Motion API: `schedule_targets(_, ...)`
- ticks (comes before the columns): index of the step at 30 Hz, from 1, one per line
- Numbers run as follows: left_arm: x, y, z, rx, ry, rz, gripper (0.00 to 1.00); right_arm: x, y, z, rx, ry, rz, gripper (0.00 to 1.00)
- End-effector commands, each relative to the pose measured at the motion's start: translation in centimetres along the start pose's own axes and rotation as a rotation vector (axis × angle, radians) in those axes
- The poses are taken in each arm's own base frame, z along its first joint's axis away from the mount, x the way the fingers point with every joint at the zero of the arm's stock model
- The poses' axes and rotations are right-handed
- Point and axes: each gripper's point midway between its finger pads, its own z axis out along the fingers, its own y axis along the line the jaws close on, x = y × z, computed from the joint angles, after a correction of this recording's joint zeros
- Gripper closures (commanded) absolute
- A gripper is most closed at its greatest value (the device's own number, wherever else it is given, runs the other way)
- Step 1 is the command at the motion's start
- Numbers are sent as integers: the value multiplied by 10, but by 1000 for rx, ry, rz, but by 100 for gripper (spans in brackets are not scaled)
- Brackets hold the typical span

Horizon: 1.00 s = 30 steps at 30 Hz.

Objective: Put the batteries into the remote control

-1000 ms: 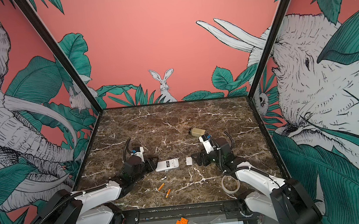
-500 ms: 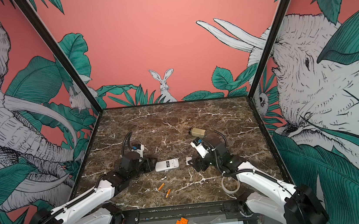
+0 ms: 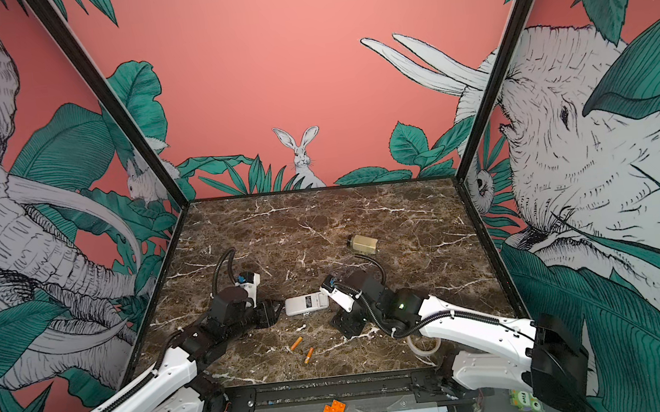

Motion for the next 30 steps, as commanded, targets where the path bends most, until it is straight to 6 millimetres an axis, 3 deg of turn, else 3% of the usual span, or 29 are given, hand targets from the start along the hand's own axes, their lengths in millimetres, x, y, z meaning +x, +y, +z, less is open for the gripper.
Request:
schedule_targets(1, 17, 5, 1, 1, 68, 37, 46, -5, 2, -10, 65, -20, 12, 21)
schedule_targets(5, 27, 1, -3, 41, 93, 32, 46, -6, 5, -13, 64, -22, -76, 19)
schedule_targets(10, 34, 9, -3, 27, 83, 22, 49, -21, -12, -3, 76, 45, -200, 14)
schedule_targets(15, 29, 8, -5, 20, 74, 19, 51, -49, -30, 22, -1, 65, -209, 14)
schedule_targets(20, 42, -2, -3, 89, 132, 29, 52, -73, -56, 48, -42, 68, -96, 14)
schedule_targets(23, 53, -5, 0, 119, 178, 18, 52, -78, -74, 68, -46, 86, -19, 16)
schedule_targets(30, 66, -5, 11, 142, 216, -15, 52, -85, -78, 100, -144, 71, 47, 16)
